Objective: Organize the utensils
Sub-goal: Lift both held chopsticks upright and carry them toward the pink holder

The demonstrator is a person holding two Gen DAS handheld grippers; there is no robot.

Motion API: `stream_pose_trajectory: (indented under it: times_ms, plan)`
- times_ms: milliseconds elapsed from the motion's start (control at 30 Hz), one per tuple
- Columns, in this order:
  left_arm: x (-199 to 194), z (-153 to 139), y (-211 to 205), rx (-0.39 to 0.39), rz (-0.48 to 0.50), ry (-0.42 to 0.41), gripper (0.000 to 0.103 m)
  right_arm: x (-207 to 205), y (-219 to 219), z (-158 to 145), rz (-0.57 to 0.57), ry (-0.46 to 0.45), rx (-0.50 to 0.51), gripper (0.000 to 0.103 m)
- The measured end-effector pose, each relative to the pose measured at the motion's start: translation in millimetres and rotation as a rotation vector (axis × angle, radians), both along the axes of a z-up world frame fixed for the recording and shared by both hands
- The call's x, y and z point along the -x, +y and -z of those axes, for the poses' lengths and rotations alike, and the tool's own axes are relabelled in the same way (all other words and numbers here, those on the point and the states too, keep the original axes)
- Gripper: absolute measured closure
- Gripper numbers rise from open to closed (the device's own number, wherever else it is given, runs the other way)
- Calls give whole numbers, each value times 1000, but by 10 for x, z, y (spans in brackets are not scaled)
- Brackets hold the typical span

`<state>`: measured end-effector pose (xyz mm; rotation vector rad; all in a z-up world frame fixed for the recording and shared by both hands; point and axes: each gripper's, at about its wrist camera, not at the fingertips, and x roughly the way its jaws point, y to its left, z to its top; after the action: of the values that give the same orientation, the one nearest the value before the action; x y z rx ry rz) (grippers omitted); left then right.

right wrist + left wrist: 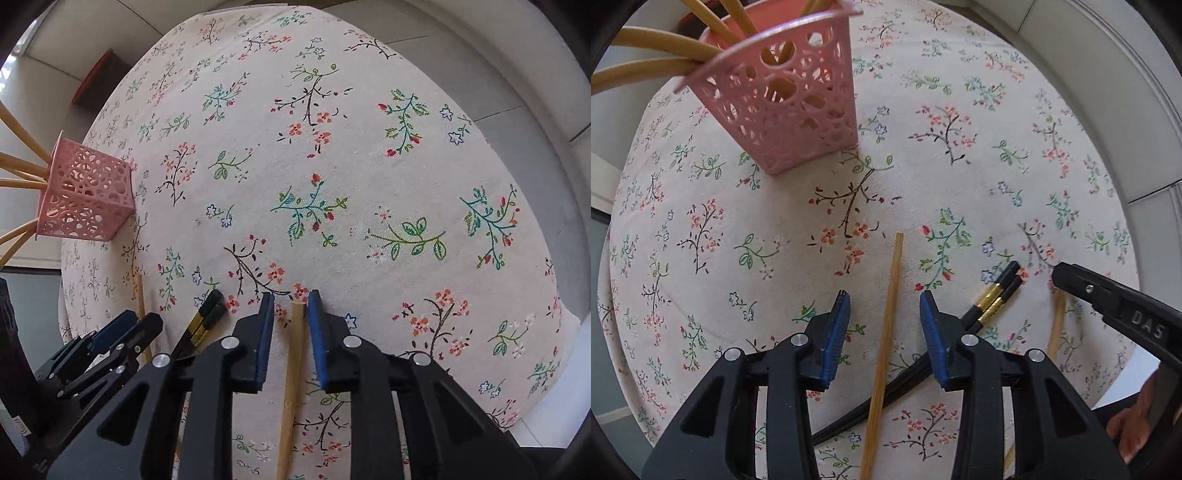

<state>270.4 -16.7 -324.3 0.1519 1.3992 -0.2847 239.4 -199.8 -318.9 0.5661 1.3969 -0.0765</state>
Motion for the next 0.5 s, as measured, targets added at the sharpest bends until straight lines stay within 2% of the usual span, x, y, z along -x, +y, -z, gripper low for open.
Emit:
stream_pose_trajectory:
  times_ms: [33, 67, 100, 133, 200, 300, 500]
  plan:
    - [3, 24, 6, -7, 2, -7, 66, -24, 42, 0, -6, -2, 23, 83]
    - [10, 14, 5, -16, 9, -23, 73, -53, 108, -1, -14, -9, 54, 85]
    - [2, 14, -14, -20, 10, -32, 90, -51, 148, -12, -26, -25, 98, 94]
    - [5, 8, 1, 3, 11, -30, 97, -46, 177, -15, -32, -49, 108, 95]
    - [30, -32, 52, 27, 1, -47, 99, -10, 182, -24, -13, -78, 92, 95]
    - [157, -263, 138, 33, 1, -127, 99, 138, 111, -169, 20, -144, 55, 95]
    - [667, -926, 338, 91, -11, -309, 99, 491, 60, -812, -14, -333, 65, 95]
